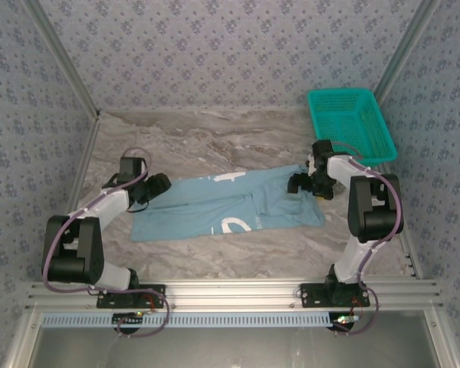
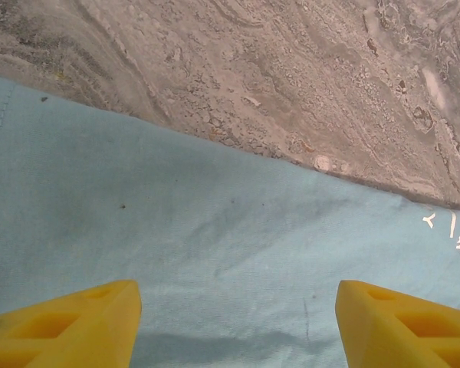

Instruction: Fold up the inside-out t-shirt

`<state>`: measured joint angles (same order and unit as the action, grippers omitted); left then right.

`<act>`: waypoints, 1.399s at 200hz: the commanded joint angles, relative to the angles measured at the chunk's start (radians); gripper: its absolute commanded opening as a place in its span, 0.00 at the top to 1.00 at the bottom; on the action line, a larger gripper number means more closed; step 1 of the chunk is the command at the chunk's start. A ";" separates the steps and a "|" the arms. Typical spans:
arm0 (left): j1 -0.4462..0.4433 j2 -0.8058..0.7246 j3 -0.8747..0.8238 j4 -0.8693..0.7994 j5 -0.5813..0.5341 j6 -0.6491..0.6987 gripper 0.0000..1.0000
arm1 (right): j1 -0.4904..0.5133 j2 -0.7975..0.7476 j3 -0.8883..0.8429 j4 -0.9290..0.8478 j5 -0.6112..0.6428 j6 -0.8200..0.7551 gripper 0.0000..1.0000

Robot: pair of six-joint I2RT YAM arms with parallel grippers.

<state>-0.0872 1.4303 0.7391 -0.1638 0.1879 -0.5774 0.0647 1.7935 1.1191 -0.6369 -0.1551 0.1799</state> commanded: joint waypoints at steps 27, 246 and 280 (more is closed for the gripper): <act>-0.005 -0.033 0.008 -0.023 0.012 0.006 0.32 | 0.039 0.041 -0.012 0.011 -0.069 -0.034 0.18; -0.006 -0.039 -0.005 -0.049 0.008 0.008 0.32 | 0.149 0.023 -0.046 0.106 -0.094 0.018 1.00; -0.006 -0.047 -0.004 -0.067 -0.017 0.008 0.32 | 0.124 -0.050 -0.054 -0.007 0.019 0.025 1.00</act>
<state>-0.0872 1.4078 0.7341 -0.1955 0.1902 -0.5770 0.2043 1.7985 1.0866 -0.5194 -0.2066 0.1978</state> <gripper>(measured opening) 0.678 0.074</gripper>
